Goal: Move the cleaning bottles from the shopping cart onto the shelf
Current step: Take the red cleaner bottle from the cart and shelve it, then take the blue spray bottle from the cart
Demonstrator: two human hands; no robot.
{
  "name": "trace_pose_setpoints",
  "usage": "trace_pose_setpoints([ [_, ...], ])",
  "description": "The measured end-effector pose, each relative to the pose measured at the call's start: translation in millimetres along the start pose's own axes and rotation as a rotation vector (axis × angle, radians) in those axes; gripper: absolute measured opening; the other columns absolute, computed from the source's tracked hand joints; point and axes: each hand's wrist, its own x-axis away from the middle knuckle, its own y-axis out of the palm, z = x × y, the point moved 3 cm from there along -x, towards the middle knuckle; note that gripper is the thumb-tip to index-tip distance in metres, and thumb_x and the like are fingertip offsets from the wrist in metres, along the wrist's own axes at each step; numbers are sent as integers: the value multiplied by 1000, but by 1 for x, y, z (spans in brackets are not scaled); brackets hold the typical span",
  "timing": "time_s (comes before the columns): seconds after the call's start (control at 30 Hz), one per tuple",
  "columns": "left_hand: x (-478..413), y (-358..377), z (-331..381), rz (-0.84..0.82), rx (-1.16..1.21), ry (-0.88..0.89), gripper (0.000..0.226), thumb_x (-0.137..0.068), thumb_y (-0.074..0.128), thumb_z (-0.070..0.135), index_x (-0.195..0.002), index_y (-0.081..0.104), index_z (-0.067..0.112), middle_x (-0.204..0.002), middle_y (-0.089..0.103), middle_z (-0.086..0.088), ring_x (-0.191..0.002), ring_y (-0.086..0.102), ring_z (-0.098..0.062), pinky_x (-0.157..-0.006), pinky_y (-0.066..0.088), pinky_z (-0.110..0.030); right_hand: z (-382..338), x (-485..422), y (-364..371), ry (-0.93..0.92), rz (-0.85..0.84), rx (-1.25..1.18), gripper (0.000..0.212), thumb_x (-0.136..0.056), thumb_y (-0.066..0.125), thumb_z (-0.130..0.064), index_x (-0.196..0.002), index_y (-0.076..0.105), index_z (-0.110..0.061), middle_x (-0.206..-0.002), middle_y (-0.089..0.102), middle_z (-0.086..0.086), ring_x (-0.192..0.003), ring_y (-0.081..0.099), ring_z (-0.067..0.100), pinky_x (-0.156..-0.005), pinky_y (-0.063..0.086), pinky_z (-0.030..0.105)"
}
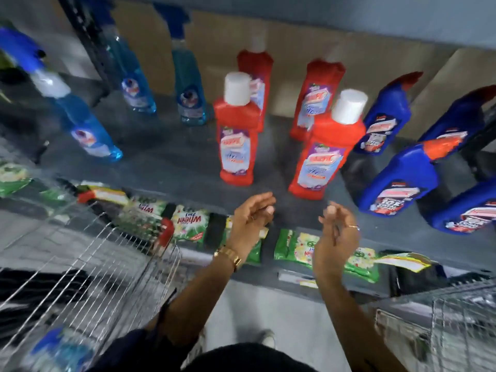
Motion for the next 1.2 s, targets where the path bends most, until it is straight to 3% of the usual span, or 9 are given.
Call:
trace_pose_setpoints([
  [0.1,46,-50,2,54,-41,29,22,-91,49,-1,-104,64,9,-97,73,-3,-92,69,-15,-79,57,-24,-7,61,30,-34,-268,117,12,-93,47,-31,-93,59,-28,-74,64,-11,-71,57,-4,-70,44,13],
  [0.2,86,-125,-2,226,-144,53,17,-91,52,1,-98,67,2,-80,73,12,-78,67,0,-69,54,-15,2,126,77,-25,-659,233,12,-94,46,-30,-90,56,-35,-82,61,-6,-79,57,2,-74,42,19],
  [0.33,149,-245,-26,504,-122,-76,11,-81,60,24,-86,70,24,-78,75,8,-73,66,-9,-66,55,-21,27,213,149,90,-1175,378,19,-92,53,-27,-86,65,-14,-79,67,6,-75,61,10,-70,48,34],
  [0.4,182,-298,-48,637,-165,-181,7,-79,62,26,-84,67,25,-77,71,8,-66,63,-6,-59,51,-17,32,252,183,17,-1319,475,27,-90,54,-30,-80,65,-7,-71,66,8,-71,63,19,-66,49,38],
  [0.57,266,-411,-156,802,-260,-675,13,-71,61,26,-63,54,17,-72,58,-19,-70,56,-24,-64,46,-38,54,342,244,-271,-1586,736,24,-89,51,-27,-89,66,-9,-87,71,16,-85,62,36,-69,48,38],
  [0.67,287,-435,-203,806,-288,-904,27,-83,61,23,-60,56,11,-79,61,-26,-78,61,-32,-71,49,-44,74,367,249,-378,-1673,984,22,-93,46,-24,-96,65,-12,-95,69,12,-89,63,34,-71,45,35],
  [0.8,293,-446,-247,837,-392,-932,43,-88,56,37,-104,61,-2,-104,67,-24,-98,64,-37,-81,49,-40,90,369,249,-503,-1609,1168,23,-93,44,-29,-93,65,-18,-90,70,10,-84,66,32,-73,45,35],
  [1.03,284,-447,-296,873,-399,-1047,55,-90,53,31,-124,41,-10,-128,50,-34,-119,49,-46,-97,39,-45,99,370,251,-569,-1598,1270,21,-92,45,-26,-97,65,-24,-96,72,7,-86,65,32,-65,34,31],
  [1.2,277,-449,-307,737,-218,-1080,48,-86,63,29,-113,57,-9,-106,62,-25,-90,56,-30,-73,39,-39,99,369,250,-586,-1574,1251,21,-93,46,-29,-102,65,-26,-99,71,7,-87,65,32,-67,35,32],
])
